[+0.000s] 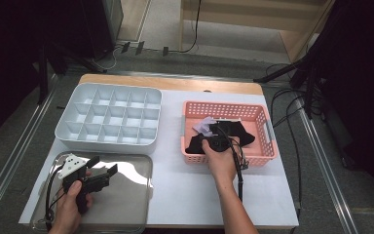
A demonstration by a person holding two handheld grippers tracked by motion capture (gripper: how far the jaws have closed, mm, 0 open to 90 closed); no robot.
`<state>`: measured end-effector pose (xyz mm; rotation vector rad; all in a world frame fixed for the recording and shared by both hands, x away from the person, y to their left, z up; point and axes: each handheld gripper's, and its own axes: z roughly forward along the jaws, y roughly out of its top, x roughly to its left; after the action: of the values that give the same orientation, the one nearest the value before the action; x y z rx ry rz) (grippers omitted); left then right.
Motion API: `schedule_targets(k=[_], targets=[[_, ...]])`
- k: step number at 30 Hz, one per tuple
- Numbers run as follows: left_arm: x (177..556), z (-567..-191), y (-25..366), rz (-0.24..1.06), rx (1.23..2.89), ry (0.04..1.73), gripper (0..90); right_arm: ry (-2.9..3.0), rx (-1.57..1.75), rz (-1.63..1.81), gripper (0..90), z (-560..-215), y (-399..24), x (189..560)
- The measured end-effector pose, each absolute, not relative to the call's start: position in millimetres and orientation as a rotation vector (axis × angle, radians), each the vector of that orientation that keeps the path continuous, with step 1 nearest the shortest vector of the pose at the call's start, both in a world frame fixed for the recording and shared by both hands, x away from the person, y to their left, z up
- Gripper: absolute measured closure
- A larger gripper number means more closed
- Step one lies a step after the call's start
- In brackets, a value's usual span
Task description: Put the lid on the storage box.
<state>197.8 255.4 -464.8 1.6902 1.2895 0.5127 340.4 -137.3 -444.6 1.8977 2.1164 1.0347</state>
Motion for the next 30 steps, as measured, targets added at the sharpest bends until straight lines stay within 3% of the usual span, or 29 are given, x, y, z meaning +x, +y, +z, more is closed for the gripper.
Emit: schedule_targets(k=[23, 30], targets=[[197, -464, 258, 0.509, 1.663, 1.283, 23.4, 1.851, 1.659, 1.411, 83.5, -400, -154, 324], [196, -464, 259, 0.504, 1.656, 1.286, 23.4, 1.746, 1.749, 1.346, 82.3, -410, -186, 333]])
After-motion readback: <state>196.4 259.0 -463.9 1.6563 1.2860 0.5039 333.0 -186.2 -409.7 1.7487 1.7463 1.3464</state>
